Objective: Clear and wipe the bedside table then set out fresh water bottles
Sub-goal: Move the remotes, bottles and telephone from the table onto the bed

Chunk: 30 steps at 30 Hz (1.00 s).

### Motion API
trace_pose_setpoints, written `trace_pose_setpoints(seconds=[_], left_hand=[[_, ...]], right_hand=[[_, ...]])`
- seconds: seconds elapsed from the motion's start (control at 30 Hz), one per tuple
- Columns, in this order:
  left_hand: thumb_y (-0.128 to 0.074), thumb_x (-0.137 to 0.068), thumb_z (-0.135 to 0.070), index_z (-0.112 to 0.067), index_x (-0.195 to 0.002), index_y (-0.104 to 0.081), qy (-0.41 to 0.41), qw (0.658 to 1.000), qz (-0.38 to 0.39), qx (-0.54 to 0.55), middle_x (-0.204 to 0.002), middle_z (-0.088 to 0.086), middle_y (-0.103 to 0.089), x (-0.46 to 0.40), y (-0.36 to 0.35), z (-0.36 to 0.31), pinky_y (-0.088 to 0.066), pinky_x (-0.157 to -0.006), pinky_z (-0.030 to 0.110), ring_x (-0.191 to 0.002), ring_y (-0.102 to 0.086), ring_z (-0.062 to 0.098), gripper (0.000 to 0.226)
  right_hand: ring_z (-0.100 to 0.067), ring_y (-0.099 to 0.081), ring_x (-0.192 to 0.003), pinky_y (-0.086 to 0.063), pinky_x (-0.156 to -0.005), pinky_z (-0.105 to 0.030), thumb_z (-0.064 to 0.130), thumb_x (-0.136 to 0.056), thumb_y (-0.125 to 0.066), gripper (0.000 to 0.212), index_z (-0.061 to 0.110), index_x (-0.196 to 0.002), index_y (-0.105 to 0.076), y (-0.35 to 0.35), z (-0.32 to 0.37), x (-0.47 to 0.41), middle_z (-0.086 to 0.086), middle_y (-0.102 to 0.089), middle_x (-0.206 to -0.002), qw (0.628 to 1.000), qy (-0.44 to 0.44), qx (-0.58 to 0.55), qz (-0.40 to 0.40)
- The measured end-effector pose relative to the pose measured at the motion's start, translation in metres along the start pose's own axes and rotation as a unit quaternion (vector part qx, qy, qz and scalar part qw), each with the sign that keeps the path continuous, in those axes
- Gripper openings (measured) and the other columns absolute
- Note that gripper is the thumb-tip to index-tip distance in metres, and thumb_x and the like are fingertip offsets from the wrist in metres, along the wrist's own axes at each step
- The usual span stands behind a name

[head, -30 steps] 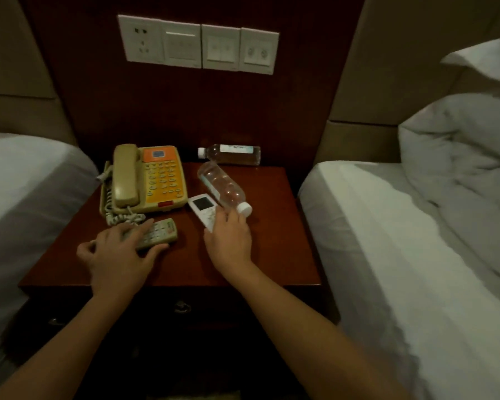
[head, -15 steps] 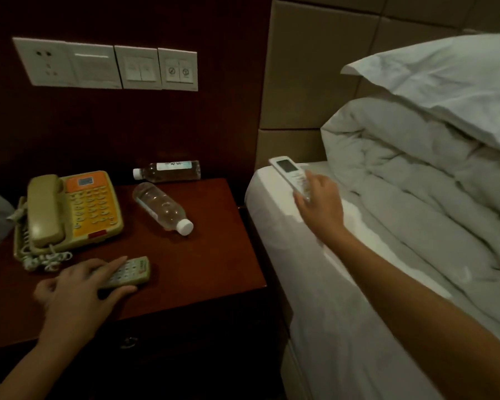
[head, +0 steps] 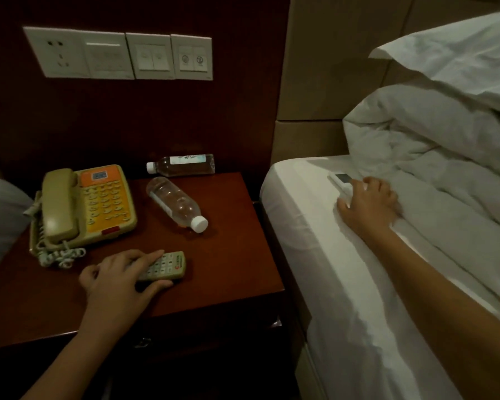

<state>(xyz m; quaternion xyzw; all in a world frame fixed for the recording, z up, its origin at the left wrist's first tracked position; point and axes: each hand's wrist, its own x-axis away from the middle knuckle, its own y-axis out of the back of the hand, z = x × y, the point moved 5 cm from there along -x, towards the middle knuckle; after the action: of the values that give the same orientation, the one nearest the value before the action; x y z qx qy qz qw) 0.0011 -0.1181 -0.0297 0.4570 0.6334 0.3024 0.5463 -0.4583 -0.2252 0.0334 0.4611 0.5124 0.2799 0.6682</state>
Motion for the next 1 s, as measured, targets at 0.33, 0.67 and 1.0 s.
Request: trace_pose_setpoints(seconds=[0.33, 0.67, 1.0], left_hand=[[-0.043, -0.072, -0.065, -0.035, -0.118, -0.065, -0.027, 1.0, 0.006, 0.004, -0.109, 0.0, -0.063, 0.005, 0.002, -0.002, -0.028, -0.085, 0.044, -0.104, -0.054, 0.022, 0.059], [-0.025, -0.086, -0.073, -0.016, -0.106, -0.069, -0.098, 0.995, -0.007, 0.027, -0.106, 0.007, -0.066, 0.009, 0.01, -0.012, -0.015, -0.08, 0.03, -0.099, -0.047, 0.017, 0.075], [-0.02, -0.077, -0.084, -0.021, -0.145, -0.036, -0.022, 0.999, 0.001, 0.045, -0.147, 0.013, -0.04, 0.008, 0.018, -0.012, -0.002, -0.114, 0.041, -0.136, -0.036, 0.028, 0.095]], right_hand=[[-0.021, -0.037, -0.129, -0.035, -0.103, -0.038, 0.037, -0.083, -0.064, 0.061, 0.021, -0.137, -0.039, 0.027, 0.257, 0.197, -0.006, -0.044, -0.14, 0.804, 0.491, -0.284, 0.179], [-0.027, -0.048, -0.105, -0.047, -0.081, -0.042, 0.028, -0.085, -0.065, 0.047, 0.011, -0.125, -0.047, 0.034, 0.266, 0.197, -0.012, -0.052, -0.118, 0.793, 0.484, -0.328, 0.175], [-0.03, -0.047, -0.107, -0.046, -0.082, -0.038, 0.027, -0.089, -0.057, 0.051, 0.019, -0.137, -0.04, 0.063, 0.197, 0.176, -0.02, -0.045, -0.129, 0.821, 0.482, -0.292, 0.093]])
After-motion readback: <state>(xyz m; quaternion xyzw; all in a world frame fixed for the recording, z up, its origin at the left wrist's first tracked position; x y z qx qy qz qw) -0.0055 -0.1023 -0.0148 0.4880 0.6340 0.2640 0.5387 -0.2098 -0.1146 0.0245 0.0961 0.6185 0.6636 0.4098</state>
